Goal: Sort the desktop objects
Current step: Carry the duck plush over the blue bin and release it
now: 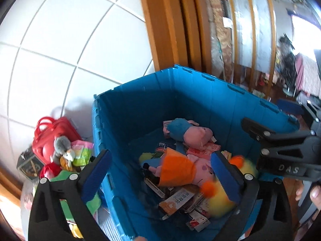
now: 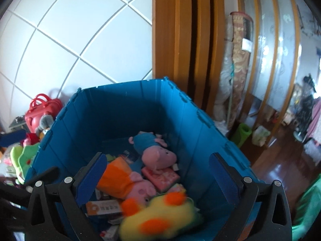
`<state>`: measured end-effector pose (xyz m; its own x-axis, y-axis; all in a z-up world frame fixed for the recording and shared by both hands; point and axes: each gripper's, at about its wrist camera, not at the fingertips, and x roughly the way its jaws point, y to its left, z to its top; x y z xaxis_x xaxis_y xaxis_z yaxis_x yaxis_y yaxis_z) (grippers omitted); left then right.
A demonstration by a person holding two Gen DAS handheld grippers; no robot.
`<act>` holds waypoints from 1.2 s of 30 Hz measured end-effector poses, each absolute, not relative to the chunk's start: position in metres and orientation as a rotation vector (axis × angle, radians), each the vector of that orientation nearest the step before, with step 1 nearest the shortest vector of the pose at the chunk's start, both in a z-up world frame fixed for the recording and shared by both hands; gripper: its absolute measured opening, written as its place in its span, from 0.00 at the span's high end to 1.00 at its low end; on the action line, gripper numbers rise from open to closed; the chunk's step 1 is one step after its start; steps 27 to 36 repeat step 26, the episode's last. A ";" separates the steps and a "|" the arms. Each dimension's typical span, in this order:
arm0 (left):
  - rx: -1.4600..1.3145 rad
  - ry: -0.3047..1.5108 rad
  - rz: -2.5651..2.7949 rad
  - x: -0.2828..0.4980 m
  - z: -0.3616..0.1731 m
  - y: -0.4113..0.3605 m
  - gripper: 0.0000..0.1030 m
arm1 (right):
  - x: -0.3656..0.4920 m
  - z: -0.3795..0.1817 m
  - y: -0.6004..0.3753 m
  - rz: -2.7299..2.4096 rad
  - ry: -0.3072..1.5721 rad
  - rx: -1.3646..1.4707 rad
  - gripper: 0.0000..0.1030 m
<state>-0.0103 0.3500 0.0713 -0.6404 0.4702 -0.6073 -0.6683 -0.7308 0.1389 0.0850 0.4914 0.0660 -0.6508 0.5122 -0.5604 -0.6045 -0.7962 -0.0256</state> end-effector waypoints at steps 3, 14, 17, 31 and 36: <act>-0.732 0.441 2.357 -0.010 0.071 0.340 0.03 | 0.089 0.064 0.480 2.384 0.202 -0.746 0.00; -0.740 0.416 2.359 -0.002 0.070 0.325 0.03 | 0.085 0.051 0.464 2.345 0.255 -0.823 0.00; -0.743 0.409 2.359 -0.004 0.071 0.324 0.03 | 0.083 0.049 0.462 2.329 0.226 -0.832 0.00; -0.751 0.403 2.381 -0.007 0.069 0.318 0.03 | 0.081 0.046 0.464 2.341 0.237 -0.837 0.00; -0.751 0.403 2.381 -0.007 0.069 0.318 0.03 | 0.081 0.046 0.464 2.341 0.237 -0.837 0.00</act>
